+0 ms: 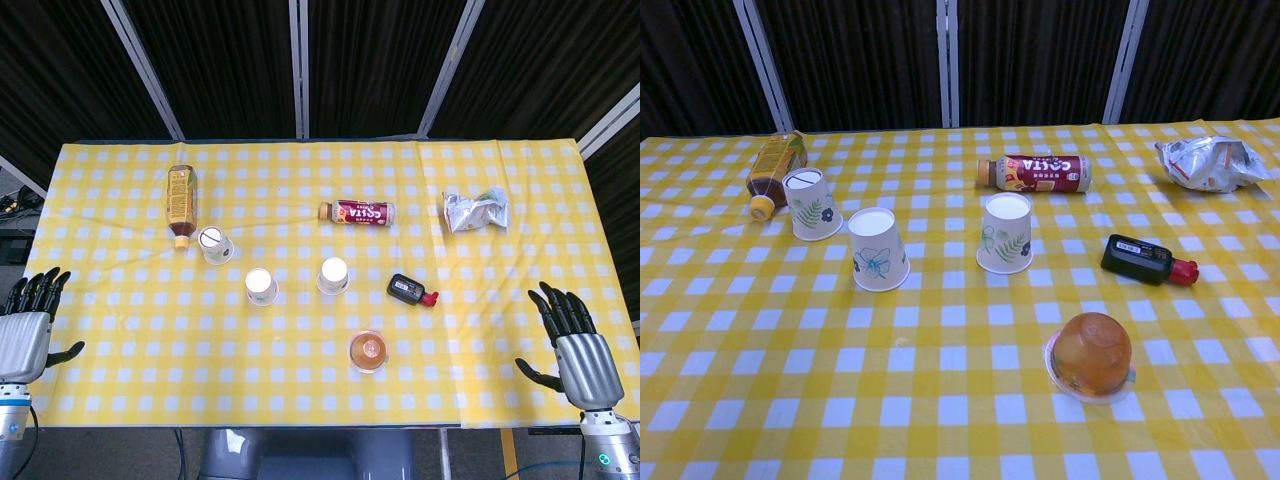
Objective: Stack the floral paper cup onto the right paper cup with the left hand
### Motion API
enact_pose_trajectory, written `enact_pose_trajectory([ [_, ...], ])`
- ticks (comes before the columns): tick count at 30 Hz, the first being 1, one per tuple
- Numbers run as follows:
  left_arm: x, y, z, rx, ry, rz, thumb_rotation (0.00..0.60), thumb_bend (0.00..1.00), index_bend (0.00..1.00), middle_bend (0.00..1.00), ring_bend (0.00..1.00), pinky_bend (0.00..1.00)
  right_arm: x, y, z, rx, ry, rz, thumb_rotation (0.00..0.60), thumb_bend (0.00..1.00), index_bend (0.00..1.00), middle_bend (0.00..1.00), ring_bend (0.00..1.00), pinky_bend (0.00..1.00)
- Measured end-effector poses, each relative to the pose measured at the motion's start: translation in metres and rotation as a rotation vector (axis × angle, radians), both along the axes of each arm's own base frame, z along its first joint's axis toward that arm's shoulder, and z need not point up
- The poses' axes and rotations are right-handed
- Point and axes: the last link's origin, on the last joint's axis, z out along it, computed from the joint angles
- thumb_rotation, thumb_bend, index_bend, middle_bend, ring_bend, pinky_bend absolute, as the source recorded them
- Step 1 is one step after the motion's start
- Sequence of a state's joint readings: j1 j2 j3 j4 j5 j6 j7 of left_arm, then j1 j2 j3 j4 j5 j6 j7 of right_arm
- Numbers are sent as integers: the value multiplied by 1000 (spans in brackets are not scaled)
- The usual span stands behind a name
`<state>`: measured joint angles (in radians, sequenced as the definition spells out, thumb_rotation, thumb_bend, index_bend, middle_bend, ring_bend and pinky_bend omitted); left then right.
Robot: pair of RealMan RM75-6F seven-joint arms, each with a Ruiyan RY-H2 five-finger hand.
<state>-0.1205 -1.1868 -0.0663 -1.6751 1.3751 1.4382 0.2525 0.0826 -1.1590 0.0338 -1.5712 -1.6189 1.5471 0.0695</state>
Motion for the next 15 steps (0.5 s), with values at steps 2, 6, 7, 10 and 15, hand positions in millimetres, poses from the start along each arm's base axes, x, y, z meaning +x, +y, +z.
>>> enact_pose_trajectory([
  [2,0,0,0,-1,-1,0,600,15,0,0,0,0,0,0,0,1,1,-1,600,56,32,0,0,0],
  [6,1,-1,0,-1,-1,-1,600,15,0,0,0,0,0,1,0,5,-1,-1,600,57,32,0,0,0],
  [7,1,-1,0,-1,-1,-2,600,15,0,0,0,0,0,1,0,5,-2,-1,600,57,32,0,0,0],
  [10,1,-1,0,-4,-1,-5,600,15,0,0,0,0,0,1,0,3,-6,0,600,56,32,0,0,0],
  [15,1,0,-1,-7,-3,-7,600,15,0,0,0,0,0,-1,0,2,-6,-5,600,56,32,0,0,0],
])
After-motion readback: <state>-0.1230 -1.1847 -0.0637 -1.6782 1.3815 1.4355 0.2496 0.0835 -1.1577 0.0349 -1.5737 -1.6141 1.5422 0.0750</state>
